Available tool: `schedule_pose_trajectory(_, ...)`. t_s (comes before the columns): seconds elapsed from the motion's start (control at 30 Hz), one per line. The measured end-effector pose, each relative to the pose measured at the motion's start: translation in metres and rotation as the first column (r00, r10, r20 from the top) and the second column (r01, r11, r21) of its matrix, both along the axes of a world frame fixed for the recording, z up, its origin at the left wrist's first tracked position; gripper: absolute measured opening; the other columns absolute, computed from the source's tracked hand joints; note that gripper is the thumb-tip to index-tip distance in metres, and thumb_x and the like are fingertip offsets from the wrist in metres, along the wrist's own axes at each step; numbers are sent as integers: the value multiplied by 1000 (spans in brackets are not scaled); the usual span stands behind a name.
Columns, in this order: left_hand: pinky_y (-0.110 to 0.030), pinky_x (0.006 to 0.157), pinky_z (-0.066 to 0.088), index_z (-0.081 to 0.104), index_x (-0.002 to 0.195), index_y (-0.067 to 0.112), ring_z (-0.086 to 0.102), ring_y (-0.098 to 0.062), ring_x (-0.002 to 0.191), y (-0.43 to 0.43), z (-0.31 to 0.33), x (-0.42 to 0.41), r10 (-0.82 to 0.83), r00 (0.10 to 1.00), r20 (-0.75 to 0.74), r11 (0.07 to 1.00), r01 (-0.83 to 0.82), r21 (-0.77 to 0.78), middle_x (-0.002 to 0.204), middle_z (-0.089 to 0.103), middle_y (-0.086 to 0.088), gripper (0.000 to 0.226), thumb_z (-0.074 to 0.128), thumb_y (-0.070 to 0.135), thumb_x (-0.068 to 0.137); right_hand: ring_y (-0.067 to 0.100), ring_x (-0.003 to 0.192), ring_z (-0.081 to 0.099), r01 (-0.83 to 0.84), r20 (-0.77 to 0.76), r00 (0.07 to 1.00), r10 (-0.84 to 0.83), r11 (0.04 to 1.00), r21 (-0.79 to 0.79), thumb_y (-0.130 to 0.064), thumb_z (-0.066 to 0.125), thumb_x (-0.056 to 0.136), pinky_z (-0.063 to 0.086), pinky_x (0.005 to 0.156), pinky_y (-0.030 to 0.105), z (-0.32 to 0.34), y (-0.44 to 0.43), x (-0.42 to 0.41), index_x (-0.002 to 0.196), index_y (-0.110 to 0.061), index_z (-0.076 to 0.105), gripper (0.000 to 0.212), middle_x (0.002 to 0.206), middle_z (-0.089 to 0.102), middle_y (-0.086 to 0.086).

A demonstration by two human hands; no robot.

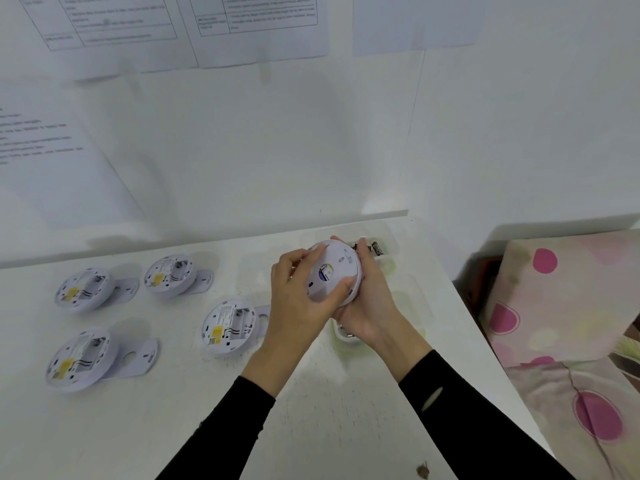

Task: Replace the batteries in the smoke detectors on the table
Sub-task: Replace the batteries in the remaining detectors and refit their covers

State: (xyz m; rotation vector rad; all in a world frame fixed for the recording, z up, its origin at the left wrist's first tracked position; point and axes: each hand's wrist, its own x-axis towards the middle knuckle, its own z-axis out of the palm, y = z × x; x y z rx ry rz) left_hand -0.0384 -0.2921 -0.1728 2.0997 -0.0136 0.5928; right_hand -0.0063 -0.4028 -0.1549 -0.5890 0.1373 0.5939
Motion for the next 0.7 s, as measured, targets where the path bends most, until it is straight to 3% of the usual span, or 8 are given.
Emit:
schedule_pose_trajectory(0.07,-4,92,31,59,131,27,37,-5,113,0,0,0,8,1000,15,1000,-9,24,118,43,10,72,62,65,70,26,99,67,30,39,999,-28,997,-70,-57,46,93,55,77,36,0,2,0,114,-31,64,38,114,68,8)
schedule_pose_trajectory(0.17,-32,98,39,59,129,29,38,-5,114,-4,-3,1,95,994,46,992,-98,82,121,45,8,66,58,65,74,26,100,66,82,67,995,-76,992,-93,-51,47,96,51,90,39,-1,5,-1,117,-31,63,34,114,68,9)
schedule_pose_trajectory(0.27,-50,93,44,58,130,28,41,-14,117,-12,-7,-1,146,989,34,988,-147,55,127,47,2,65,57,64,76,25,95,67,120,104,988,-113,991,-64,-46,48,95,54,85,37,-2,9,-5,115,-29,64,31,109,68,10)
schedule_pose_trajectory(0.5,-51,92,45,56,131,22,42,-18,118,-15,-20,1,135,990,37,988,-138,76,127,47,1,65,57,61,78,25,91,66,184,153,973,-172,981,-63,-40,45,98,55,81,35,-8,12,-12,114,-25,60,28,100,69,10)
schedule_pose_trajectory(0.7,-35,87,44,53,121,12,44,-15,109,-26,-15,3,170,985,37,984,-167,-58,119,48,3,64,59,58,77,25,89,67,211,157,967,-198,975,-66,-41,47,96,56,78,34,-13,14,-11,115,-28,61,27,99,70,10)
